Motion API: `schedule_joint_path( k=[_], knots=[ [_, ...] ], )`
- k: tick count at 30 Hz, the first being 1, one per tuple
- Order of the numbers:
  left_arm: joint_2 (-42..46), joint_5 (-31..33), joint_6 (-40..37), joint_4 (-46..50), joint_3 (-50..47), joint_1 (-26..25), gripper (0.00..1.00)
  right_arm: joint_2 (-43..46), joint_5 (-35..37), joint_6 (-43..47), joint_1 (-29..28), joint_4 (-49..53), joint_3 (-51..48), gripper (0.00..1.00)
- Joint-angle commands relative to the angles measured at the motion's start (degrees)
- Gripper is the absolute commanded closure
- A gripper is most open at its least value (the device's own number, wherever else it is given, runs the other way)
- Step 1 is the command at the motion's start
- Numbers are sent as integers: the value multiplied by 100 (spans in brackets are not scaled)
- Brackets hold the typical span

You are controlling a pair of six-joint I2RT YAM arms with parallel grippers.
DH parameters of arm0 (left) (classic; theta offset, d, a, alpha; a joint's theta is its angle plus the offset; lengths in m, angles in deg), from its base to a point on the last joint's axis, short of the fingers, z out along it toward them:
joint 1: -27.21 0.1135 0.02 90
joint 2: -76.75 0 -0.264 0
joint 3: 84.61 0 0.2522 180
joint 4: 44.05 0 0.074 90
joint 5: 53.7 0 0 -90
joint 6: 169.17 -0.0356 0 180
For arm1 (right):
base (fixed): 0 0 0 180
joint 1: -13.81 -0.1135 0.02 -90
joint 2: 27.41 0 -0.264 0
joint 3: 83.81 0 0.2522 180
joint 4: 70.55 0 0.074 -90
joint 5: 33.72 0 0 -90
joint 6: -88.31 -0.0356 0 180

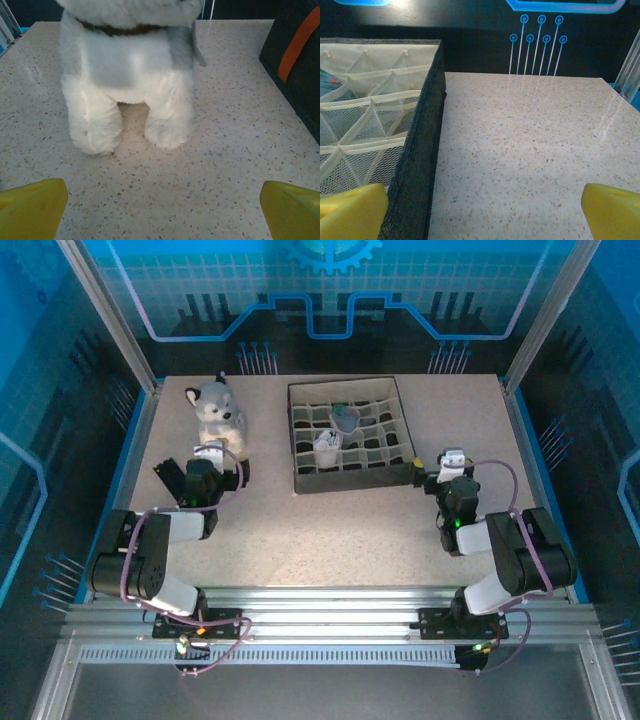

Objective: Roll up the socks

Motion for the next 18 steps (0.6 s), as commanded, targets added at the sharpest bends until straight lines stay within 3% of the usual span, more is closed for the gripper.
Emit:
schedule_joint_path(
  k=[1,2,18],
  knots=[
    [-166,-530,194,-392,-86,101,0,-60,65,74,106,1099,441,0],
    [-301,-544,164,-876,-220,101,0,-50,22,106,91,1243,497,0],
    [-253,-491,198,-695,-200,119,1,-62,-26,158,80,1250,507,0]
  ],
)
